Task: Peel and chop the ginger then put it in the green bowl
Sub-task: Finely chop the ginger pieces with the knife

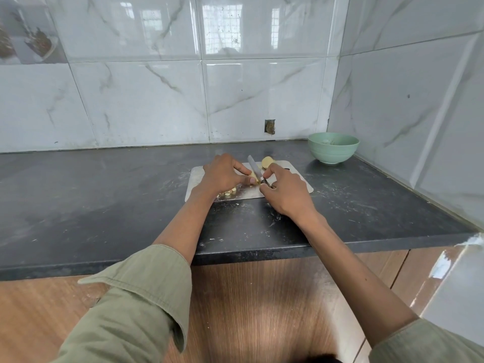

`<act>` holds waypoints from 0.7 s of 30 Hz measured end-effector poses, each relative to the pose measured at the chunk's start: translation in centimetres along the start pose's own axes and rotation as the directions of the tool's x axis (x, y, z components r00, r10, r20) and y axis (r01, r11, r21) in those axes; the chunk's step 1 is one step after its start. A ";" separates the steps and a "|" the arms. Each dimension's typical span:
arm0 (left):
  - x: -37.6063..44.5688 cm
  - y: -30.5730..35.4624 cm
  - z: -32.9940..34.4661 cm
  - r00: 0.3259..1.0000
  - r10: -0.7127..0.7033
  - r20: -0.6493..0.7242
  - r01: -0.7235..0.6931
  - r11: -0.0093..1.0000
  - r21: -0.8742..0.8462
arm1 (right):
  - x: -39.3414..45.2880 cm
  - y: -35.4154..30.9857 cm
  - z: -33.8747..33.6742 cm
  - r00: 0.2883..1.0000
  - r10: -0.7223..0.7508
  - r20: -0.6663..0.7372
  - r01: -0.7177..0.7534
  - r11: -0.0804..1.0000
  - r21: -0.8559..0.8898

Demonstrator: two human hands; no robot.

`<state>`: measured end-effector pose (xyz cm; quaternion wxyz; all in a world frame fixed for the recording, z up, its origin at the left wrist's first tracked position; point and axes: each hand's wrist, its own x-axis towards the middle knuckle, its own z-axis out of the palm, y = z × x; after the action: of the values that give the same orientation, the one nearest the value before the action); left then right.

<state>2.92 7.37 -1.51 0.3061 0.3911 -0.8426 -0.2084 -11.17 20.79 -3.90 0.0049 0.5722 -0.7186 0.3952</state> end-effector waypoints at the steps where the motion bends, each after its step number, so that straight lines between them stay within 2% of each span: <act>1: 0.0 -0.1 0.1 1.000 0.001 0.001 -0.001 1.000 0.004 | 0.0 0.1 0.1 1.000 -0.002 0.000 0.002 1.000 -0.002; 7: 0.3 -0.3 0.1 1.000 0.017 -0.008 -0.017 1.000 0.015 | 0.3 0.0 0.2 1.000 -0.003 0.009 0.003 1.000 0.000; 16: 0.3 -0.4 0.2 1.000 0.009 0.001 -0.009 0.999 0.048 | 1.7 -1.2 -0.1 0.990 0.024 0.137 -0.014 0.997 -0.075; 21: 0.5 -0.6 0.1 1.000 0.001 -0.011 0.000 0.996 0.088 | 1.2 -1.5 0.1 0.994 0.037 0.106 -0.030 0.998 -0.063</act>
<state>2.91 6.68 -1.77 0.2932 0.4052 -0.8493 -0.1692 -10.32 19.74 -2.56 -0.0225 0.5799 -0.7393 0.3417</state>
